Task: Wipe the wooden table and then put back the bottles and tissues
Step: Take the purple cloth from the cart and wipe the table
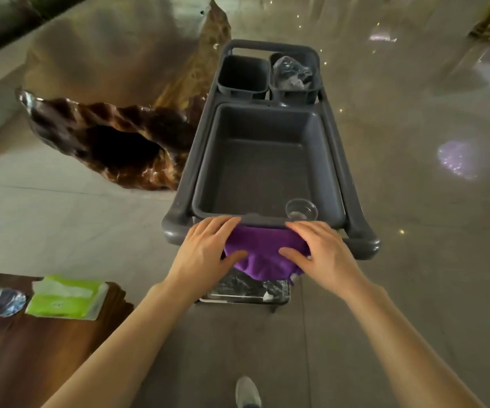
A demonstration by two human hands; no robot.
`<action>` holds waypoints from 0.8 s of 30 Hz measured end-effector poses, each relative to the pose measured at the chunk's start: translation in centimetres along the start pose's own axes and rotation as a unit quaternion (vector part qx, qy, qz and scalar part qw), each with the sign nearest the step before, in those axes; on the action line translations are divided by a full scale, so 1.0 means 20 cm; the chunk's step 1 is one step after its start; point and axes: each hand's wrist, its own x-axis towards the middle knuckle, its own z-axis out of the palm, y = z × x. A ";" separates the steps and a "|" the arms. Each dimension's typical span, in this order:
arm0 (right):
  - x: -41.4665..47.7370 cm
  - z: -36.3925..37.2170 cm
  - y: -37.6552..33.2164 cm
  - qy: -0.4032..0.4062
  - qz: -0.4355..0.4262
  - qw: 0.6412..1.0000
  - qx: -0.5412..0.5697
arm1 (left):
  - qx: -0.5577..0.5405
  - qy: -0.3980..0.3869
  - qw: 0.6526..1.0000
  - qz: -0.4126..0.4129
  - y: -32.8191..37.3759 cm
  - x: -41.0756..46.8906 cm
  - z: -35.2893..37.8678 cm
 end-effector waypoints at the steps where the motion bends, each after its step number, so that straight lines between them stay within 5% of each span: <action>1: 0.01 -0.01 0.02 -0.016 -0.006 1.000 0.009 | -0.004 -0.006 1.000 0.004 0.00 0.02 0.01; 15: 0.12 -0.03 0.04 0.065 -0.058 0.986 0.145 | -0.100 0.086 0.991 -0.009 0.01 0.07 0.02; 24: 0.23 -0.08 -0.26 0.064 -0.098 0.959 0.257 | -0.128 0.168 0.973 -0.091 -0.03 -0.13 -0.20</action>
